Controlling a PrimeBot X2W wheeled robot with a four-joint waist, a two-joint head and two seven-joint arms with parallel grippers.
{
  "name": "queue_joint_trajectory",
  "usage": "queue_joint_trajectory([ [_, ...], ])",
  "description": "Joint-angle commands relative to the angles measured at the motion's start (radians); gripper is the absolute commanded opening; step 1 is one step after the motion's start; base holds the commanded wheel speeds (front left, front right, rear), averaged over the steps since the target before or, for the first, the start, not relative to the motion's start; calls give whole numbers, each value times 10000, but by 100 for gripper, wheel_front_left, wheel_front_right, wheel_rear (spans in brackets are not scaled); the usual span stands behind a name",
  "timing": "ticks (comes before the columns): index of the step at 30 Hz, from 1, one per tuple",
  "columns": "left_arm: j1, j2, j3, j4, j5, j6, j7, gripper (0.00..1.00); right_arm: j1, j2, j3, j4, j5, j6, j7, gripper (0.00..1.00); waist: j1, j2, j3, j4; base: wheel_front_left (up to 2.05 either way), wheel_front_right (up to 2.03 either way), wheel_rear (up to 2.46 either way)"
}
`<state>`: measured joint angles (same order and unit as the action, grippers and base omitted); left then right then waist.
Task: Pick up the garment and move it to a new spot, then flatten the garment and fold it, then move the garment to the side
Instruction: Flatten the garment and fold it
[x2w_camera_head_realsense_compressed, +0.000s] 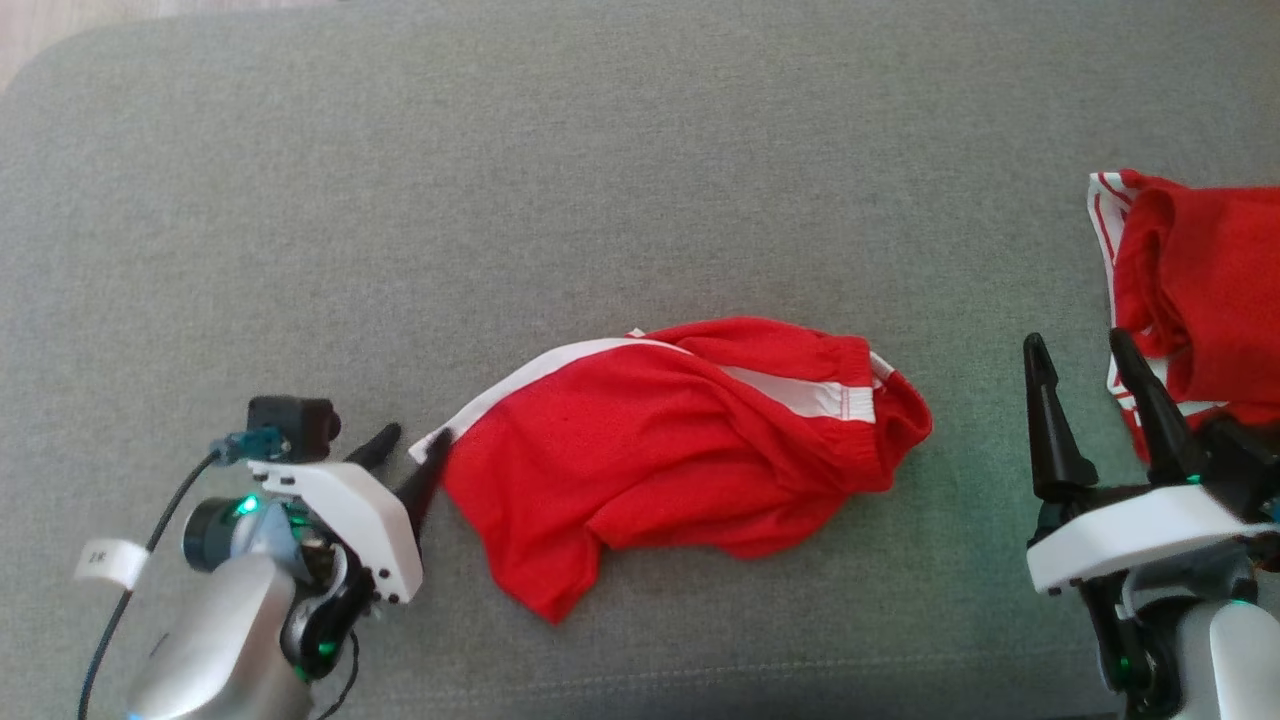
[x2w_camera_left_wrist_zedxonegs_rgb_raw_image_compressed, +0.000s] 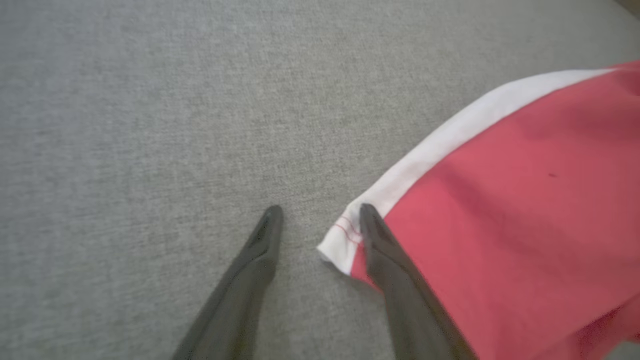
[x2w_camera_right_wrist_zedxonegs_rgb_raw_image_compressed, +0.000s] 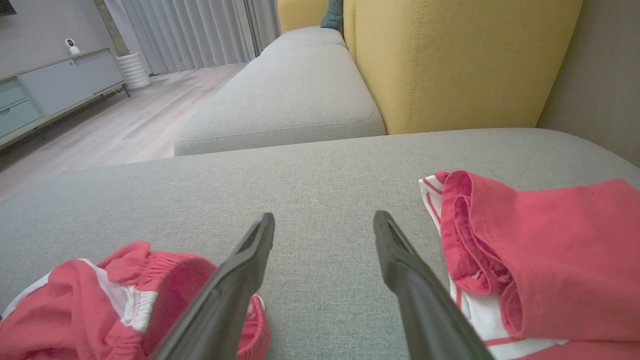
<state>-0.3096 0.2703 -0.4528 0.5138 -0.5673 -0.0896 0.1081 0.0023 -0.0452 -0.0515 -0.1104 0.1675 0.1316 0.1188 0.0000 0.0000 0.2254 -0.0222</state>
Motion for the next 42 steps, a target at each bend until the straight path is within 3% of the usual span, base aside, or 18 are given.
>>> queue_joint_trajectory([
  [1, -224, 160, 17, 138, -38, -84, 268, 24, -418, -51, 175, -269, 58, -9, -62, 100, 0, 0, -16, -13, 0, 0, 0],
  [2, -237, 161, -88, 184, -24, -121, 342, 0, -417, -51, 167, -252, 55, -9, -36, 100, 0, 0, -26, -12, 0, 0, 0],
  [11, -270, 191, -374, 142, 62, -188, 129, 0, -415, -51, 162, -264, 39, -9, 83, 100, 0, 0, -144, 125, 0, 0, 0],
  [20, -158, 436, 142, -1101, 259, 556, -1054, 0, -362, -51, 332, -257, 128, -9, 379, 100, 0, 0, -220, 269, 0, 0, 0],
  [28, 198, 681, 187, -2313, 316, 966, -883, 0, -336, -192, 1501, -171, 685, -9, 1747, 100, 0, 0, -257, 419, 0, 0, 0],
  [36, 287, 728, 85, -2832, 354, 1106, -773, 0, -545, -495, 2500, 133, 1343, -9, 2762, 100, 0, 0, -192, 577, 0, 0, 0],
  [38, 265, 750, 99, -2877, 386, 1139, -855, 0, -651, -533, 2622, 112, 1451, -9, 2739, 20, 0, 0, -181, 613, 0, 0, 0],
  [39, 256, 754, 116, -2930, 426, 1180, -951, 0, -682, -540, 2641, 96, 1515, -9, 2729, 0, 0, 0, -185, 628, 0, 0, 0],
  [42, 194, 809, 202, -3159, 560, 1249, -1353, 0, -861, -639, 2592, -111, 1546, -9, 2423, 0, 0, 0, -216, 660, 0, 0, 0],
])
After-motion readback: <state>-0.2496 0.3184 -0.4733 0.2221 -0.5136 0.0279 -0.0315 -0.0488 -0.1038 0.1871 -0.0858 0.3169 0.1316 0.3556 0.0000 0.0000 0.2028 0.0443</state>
